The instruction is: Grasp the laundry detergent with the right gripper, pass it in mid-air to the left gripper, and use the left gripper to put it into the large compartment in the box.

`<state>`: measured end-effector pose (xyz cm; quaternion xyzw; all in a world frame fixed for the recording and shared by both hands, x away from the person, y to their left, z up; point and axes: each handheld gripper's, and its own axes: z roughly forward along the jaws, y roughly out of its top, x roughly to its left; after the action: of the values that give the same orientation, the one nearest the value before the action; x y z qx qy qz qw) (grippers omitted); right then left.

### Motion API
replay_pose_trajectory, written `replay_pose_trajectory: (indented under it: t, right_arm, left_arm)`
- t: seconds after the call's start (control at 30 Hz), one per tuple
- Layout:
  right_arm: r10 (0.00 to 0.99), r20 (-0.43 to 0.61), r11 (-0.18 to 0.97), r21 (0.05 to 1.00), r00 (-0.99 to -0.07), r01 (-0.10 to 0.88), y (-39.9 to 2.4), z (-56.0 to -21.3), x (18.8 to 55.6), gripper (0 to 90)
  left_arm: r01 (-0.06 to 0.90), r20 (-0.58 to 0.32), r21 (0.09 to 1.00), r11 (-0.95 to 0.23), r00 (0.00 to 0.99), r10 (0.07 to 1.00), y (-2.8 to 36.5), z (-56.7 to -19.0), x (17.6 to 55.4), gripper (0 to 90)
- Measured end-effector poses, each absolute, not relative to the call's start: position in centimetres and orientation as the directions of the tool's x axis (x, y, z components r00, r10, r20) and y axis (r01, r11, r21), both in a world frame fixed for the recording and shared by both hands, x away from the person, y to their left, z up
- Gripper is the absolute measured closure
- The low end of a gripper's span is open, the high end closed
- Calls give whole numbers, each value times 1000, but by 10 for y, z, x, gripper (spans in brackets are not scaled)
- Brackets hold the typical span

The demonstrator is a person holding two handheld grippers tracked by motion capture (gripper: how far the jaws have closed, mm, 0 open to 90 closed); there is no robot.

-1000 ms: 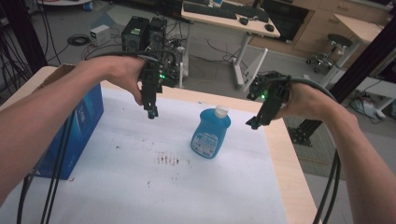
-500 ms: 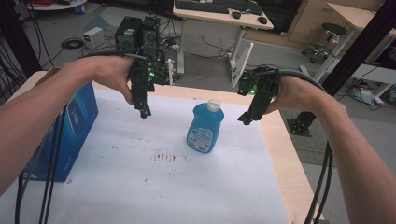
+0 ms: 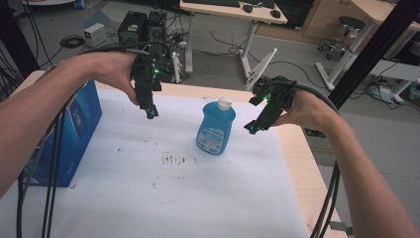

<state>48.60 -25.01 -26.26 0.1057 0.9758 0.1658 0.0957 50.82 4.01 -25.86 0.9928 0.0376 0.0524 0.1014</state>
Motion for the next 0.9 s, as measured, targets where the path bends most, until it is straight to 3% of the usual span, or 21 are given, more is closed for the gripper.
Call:
replay_pose_trajectory:
  t: [0.27,0.9]
  right_arm:
    - [315,-93,866,435,-945,246,-248,-289,486,121]
    - [410,-36,725,620,-911,302,-241,-334,489,120]
  left_arm:
    - [64,100,214,-975,991,87,43,-259,509,134]
    - [56,108,224,-973,991,82,44,-260,512,134]
